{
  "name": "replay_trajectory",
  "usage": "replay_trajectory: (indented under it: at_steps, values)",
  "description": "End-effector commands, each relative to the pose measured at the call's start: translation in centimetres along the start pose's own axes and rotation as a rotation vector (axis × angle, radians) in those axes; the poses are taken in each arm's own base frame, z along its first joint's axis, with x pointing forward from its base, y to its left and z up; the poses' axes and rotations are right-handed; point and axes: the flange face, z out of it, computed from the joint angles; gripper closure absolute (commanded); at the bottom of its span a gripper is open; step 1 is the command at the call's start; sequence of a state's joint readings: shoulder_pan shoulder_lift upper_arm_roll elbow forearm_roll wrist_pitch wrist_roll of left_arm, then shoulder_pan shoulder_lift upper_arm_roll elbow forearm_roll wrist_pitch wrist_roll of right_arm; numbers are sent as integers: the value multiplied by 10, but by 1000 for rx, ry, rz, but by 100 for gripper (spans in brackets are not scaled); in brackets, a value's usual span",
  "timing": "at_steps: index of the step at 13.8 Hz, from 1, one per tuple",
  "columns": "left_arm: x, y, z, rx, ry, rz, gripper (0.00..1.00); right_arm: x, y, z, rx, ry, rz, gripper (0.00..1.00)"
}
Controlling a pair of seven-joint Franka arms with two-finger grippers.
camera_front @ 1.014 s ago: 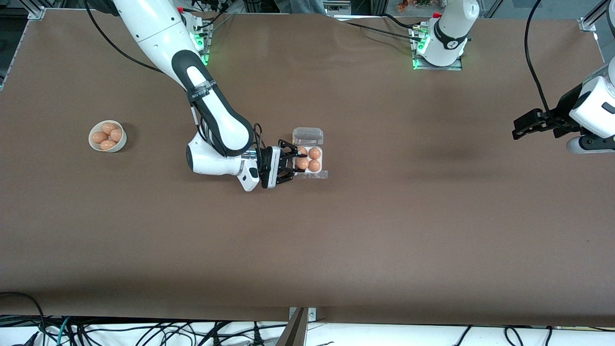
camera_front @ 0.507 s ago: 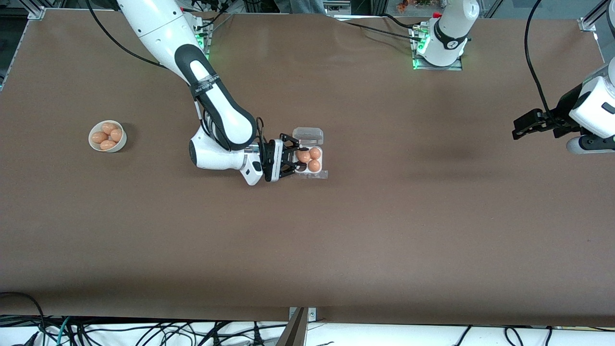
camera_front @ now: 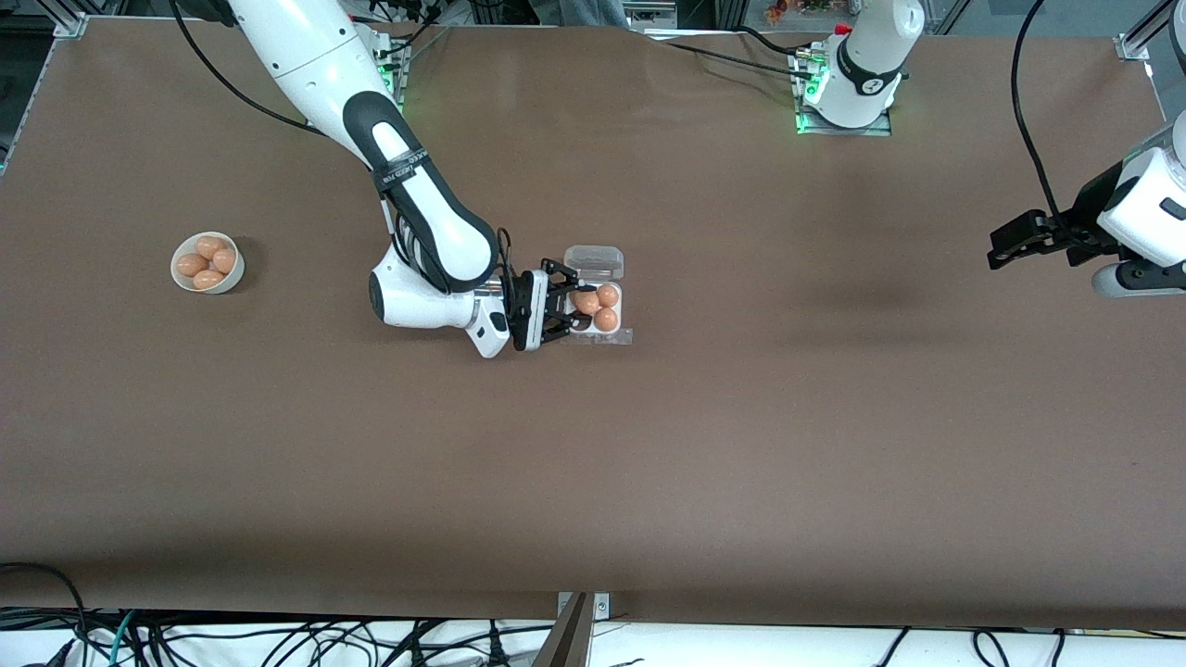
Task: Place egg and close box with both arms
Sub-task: 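Lower the egg into the empty carton slot with the right gripper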
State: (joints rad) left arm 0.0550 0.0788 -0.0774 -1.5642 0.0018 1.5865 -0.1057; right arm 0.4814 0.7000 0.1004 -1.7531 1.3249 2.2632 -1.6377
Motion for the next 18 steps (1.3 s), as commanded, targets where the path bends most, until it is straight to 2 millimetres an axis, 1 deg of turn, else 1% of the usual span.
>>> replay_trajectory:
  at_steps: [1,6,9,10,11,12,13,14,18]
  values:
    - [0,-2,-2,-11,-7,17,0,2,9,6,-5,20,-18,72]
    - [0,-2,-1,-11,-7,17,0,12,18,4,-18,36,-40,71]
    - [0,-2,-1,-11,-7,17,0,6,22,7,-16,34,-35,70]
    - [0,-2,-1,-11,-7,17,0,5,23,7,-16,34,-32,66]
    - [0,-3,-1,-11,-7,16,0,5,23,7,-11,37,-29,64]
    - [0,-2,-1,-11,-7,17,0,6,22,7,-8,42,-25,58]
    - [0,-2,-1,-11,-7,17,0,5,23,5,-11,56,-13,37]
    - [0,-2,-1,-11,-7,17,0,5,23,6,-10,61,-8,1]
    - [0,-2,-1,-11,-9,17,0,13,20,0,0,73,-14,0]
